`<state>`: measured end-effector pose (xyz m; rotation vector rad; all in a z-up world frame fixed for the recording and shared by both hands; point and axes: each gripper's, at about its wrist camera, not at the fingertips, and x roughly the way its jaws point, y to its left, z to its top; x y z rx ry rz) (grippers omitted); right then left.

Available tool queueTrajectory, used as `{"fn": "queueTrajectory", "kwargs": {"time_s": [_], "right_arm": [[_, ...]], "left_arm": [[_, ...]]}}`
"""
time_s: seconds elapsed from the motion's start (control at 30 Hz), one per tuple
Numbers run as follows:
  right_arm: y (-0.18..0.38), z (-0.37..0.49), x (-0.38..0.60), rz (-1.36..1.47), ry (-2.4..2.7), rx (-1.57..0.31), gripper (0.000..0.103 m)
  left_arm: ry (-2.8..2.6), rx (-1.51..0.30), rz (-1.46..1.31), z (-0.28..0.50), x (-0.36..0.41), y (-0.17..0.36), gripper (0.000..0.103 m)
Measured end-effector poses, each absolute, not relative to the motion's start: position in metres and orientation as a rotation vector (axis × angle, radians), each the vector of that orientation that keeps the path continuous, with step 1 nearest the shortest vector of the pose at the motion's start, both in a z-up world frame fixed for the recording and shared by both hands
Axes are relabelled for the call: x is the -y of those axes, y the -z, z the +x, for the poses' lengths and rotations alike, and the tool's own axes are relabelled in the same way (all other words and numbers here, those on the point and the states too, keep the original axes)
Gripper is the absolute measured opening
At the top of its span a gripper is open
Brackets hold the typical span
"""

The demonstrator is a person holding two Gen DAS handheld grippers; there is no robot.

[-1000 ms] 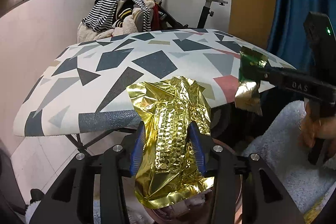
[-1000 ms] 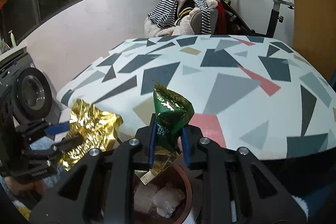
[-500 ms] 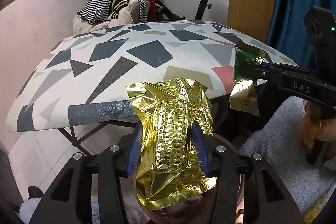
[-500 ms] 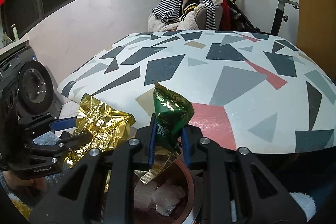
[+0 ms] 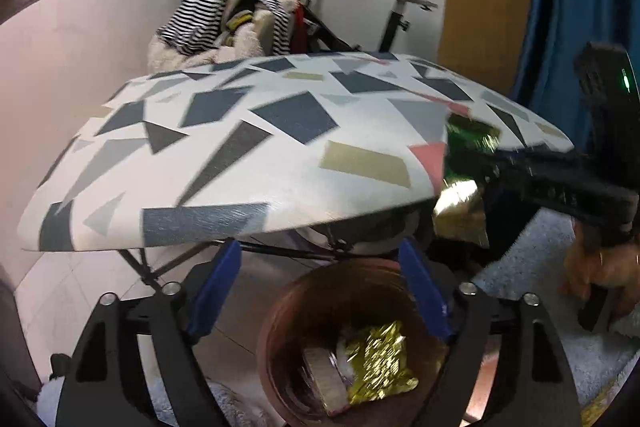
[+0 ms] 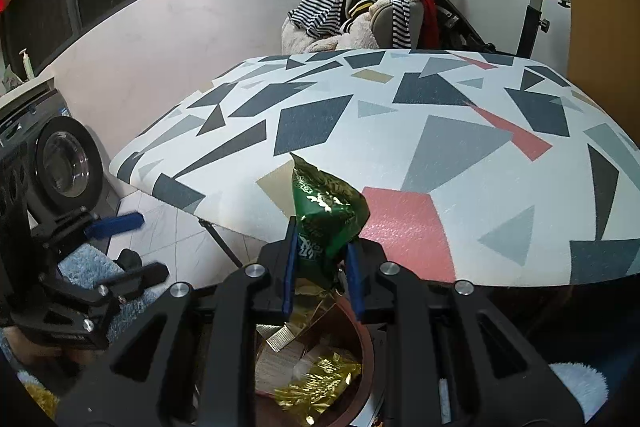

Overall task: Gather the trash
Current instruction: 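Lower the green wrapper into the bin and open the right gripper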

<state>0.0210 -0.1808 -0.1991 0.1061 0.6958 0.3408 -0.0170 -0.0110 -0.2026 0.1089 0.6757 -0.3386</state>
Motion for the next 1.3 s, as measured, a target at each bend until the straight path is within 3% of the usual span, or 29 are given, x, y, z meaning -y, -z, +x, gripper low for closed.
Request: {"fn": "queueTrajectory", "kwargs": {"time_s": [0.17, 0.77, 0.87, 0.93, 1.03, 1.3], "right_arm": [[0.206, 0.025, 0.169, 0.067, -0.392, -0.743, 0.024], [0.245, 0.028, 0.122, -0.085, -0.485, -0.920, 0.031], [0.248, 0.028, 0.119, -0.090, -0.467, -0.923, 0.048], [0.248, 0.028, 0.119, -0.084, -0.454, -0.917, 0.070], [0.248, 0.029, 0.122, -0.075, -0.420, -0.899, 0.092], [0.235, 0.033, 0.136, -0.044, -0.344, -0.852, 0.097]], "left_arm": [[0.227, -0.638, 0.057, -0.015, -0.009, 0.193, 0.089], [0.078, -0.661, -0.055, -0.004, -0.048, 0.194, 0.092], [0.072, -0.665, -0.057, -0.003, -0.048, 0.195, 0.092], [0.069, -0.669, -0.059, -0.003, -0.048, 0.195, 0.092], [0.066, -0.671, -0.060, -0.003, -0.048, 0.196, 0.093], [0.061, -0.662, -0.022, -0.001, -0.041, 0.190, 0.096]]}}
